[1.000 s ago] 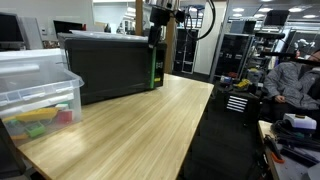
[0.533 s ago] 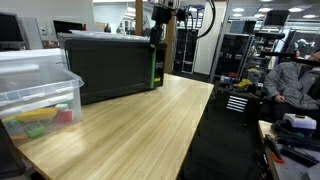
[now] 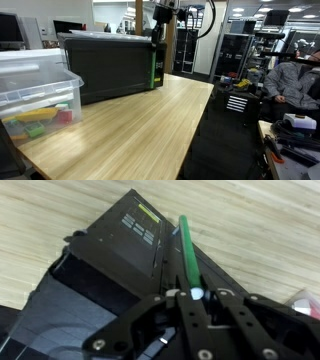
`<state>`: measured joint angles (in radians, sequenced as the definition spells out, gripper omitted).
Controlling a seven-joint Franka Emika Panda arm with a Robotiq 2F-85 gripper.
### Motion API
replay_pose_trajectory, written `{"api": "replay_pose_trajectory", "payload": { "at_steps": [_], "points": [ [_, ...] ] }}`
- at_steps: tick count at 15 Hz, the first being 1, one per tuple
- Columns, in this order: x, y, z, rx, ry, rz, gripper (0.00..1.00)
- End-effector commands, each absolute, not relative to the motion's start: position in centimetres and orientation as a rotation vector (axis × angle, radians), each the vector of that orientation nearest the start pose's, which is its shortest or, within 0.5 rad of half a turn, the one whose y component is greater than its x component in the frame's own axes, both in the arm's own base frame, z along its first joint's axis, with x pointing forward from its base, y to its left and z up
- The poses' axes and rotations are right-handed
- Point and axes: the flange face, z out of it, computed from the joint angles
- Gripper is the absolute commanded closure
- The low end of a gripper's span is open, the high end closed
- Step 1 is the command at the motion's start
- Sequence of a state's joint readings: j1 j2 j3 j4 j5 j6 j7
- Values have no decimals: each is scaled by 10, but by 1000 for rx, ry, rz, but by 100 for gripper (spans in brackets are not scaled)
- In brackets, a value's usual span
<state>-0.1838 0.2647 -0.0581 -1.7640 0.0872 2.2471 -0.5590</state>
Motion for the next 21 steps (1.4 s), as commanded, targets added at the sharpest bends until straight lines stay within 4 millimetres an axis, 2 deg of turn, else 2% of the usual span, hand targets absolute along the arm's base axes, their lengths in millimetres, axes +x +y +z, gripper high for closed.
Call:
{"api": "replay_pose_trajectory", "payload": {
  "at_steps": [1, 9, 12, 16, 20, 21],
  "points": [
    [624, -140, 442, -3101, -455, -350, 93],
    [620, -123, 442, -3080, -499, -344, 93],
    [609, -105, 445, -3057, -558, -344, 92],
    [600, -94, 446, -3046, -618, -356, 92],
    [576, -81, 447, -3027, -616, -277, 92],
    [574, -84, 449, -3034, -606, -263, 93]
  ]
}}
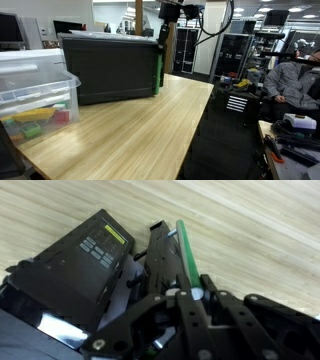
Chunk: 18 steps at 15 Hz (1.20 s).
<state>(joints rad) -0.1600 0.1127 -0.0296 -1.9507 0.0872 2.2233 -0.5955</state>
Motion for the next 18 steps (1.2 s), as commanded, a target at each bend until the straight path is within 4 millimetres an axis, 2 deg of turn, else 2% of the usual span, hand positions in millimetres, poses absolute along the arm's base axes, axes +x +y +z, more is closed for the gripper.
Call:
{"api": "replay_pose_trajectory", "payload": {
  "at_steps": [1, 2, 5, 8, 9, 15, 18],
  "points": [
    [571, -82, 452, -3034, -606, -262, 58],
    [568, -81, 455, -3034, -620, -261, 57],
    [558, -69, 467, -3014, -659, -220, 37],
    [551, -66, 476, -3016, -646, -226, 16],
    [548, -67, 484, -3028, -634, -256, 0],
    [545, -69, 505, -3048, -593, -298, 0],
    [545, -63, 501, -3027, -615, -251, 0]
  ]
}}
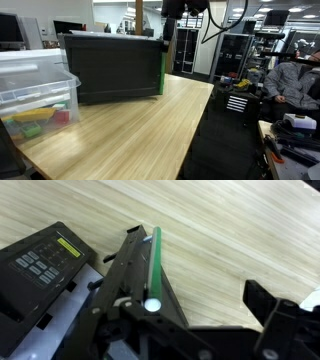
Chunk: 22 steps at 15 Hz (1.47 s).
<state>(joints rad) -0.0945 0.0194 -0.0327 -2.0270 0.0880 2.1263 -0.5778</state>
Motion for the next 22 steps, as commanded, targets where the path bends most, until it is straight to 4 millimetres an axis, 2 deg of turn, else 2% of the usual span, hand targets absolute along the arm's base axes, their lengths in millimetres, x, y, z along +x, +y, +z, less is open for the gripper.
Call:
{"api": "replay_pose_trajectory", "payload": {
  "at_steps": [1, 3, 6, 10, 11, 15, 19, 22],
  "points": [
    [547, -62, 506, -3025, -625, -260, 0],
    [554, -55, 511, -2977, -692, -252, 0],
    [556, -47, 504, -2941, -705, -221, 0],
    [558, -66, 488, -2968, -637, -194, 0],
    [558, -77, 487, -2987, -619, -197, 0],
    [560, -98, 489, -3023, -584, -239, 0],
    [567, -110, 489, -3047, -570, -318, 0],
    [575, -117, 481, -3052, -563, -359, 0]
  ]
}}
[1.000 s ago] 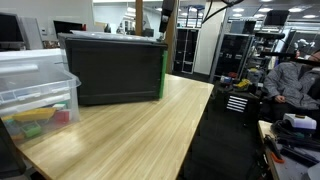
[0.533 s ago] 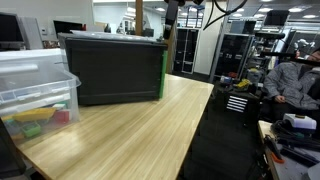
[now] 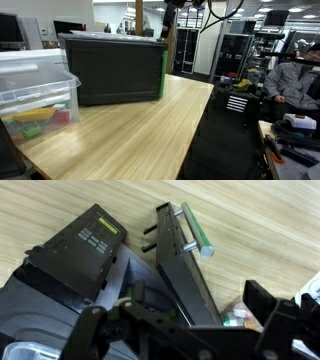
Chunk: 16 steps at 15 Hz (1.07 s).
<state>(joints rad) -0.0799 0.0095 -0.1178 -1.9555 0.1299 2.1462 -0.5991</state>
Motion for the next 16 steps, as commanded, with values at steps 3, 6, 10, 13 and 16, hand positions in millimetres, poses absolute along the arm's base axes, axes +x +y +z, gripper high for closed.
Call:
{"api": "replay_pose_trajectory", "payload": {
  "at_steps": [3, 6, 10, 13, 16],
  "points": [
    [584, -119, 466, -3054, -589, -371, 0],
    [590, -131, 456, -3070, -607, -354, 0],
    [592, -145, 473, -3090, -567, -390, 0],
    [594, -153, 510, -3104, -534, -486, 0],
    [600, -153, 521, -3114, -543, -541, 0]
  ]
}}
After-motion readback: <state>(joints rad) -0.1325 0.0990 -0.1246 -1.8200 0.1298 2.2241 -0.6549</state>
